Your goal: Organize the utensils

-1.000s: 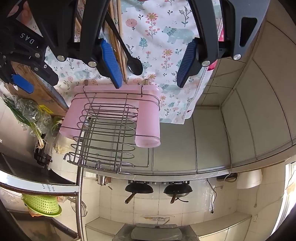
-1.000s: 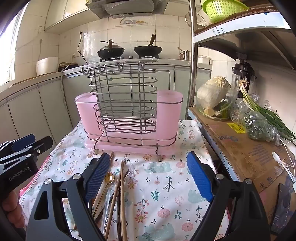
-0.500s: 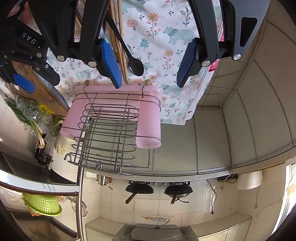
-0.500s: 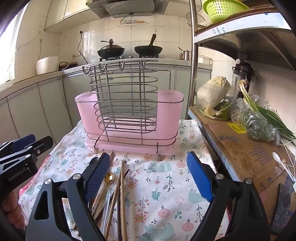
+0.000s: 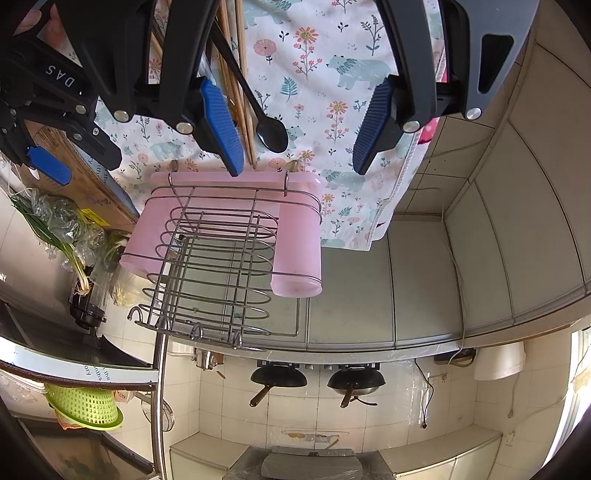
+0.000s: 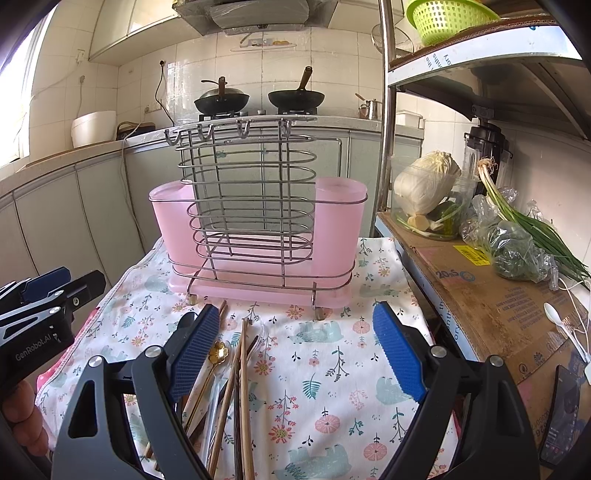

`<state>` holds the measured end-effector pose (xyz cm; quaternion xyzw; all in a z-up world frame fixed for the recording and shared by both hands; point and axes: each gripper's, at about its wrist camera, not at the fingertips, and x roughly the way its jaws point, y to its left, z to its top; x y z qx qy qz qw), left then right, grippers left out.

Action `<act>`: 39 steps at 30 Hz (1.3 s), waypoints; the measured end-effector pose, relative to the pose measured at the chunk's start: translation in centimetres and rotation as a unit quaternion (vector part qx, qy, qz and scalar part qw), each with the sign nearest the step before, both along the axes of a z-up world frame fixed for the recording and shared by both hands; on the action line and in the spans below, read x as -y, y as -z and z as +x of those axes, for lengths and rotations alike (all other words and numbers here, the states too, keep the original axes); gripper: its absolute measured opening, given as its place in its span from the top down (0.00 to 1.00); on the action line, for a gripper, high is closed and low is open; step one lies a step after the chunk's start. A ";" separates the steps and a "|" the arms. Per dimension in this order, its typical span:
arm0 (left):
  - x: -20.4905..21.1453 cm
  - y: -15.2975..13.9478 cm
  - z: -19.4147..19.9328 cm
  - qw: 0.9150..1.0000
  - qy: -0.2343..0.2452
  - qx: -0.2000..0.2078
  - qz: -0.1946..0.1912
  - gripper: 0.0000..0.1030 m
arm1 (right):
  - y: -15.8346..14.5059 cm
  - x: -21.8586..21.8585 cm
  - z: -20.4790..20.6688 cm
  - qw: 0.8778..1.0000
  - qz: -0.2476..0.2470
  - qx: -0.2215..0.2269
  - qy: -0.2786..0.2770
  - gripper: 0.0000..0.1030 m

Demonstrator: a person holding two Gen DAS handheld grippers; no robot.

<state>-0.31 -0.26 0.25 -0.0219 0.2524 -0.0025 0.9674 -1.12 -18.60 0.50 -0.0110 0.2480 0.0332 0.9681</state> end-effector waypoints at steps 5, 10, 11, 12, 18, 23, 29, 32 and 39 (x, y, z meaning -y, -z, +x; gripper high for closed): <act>0.0 0.0 0.0 1.000 0.001 0.000 -0.001 0.40 | 0.0 0.0 0.0 1.000 0.000 0.000 0.000 0.17; 0.0 0.1 0.0 1.000 0.001 0.000 -0.001 0.40 | 0.2 -0.1 0.0 1.000 0.000 0.002 0.001 0.17; 0.1 0.1 0.0 1.000 0.001 0.000 -0.001 0.40 | 0.2 0.0 -0.1 1.000 0.001 0.003 0.001 0.17; 0.0 0.1 0.0 1.000 0.001 -0.001 -0.001 0.41 | 0.1 0.0 -0.1 1.000 0.001 0.004 0.001 0.17; 0.1 0.1 0.0 1.000 0.001 0.000 -0.001 0.40 | -0.3 0.0 -0.2 1.000 0.001 0.010 0.002 0.17; 0.2 0.0 0.0 1.000 0.001 0.001 -0.001 0.40 | -0.7 0.0 -0.5 1.000 0.000 0.022 0.006 0.17; 0.3 -0.4 -0.1 1.000 0.001 0.003 -0.002 0.40 | -1.2 0.1 -0.9 0.999 0.001 0.036 0.009 0.17; 0.3 -0.4 -0.1 1.000 0.001 0.003 -0.002 0.41 | -1.4 0.2 -0.9 0.999 0.002 0.040 0.011 0.17; 0.2 -0.3 -0.2 1.000 0.001 0.003 -0.003 0.40 | -1.4 0.2 -1.0 0.999 0.002 0.043 0.013 0.17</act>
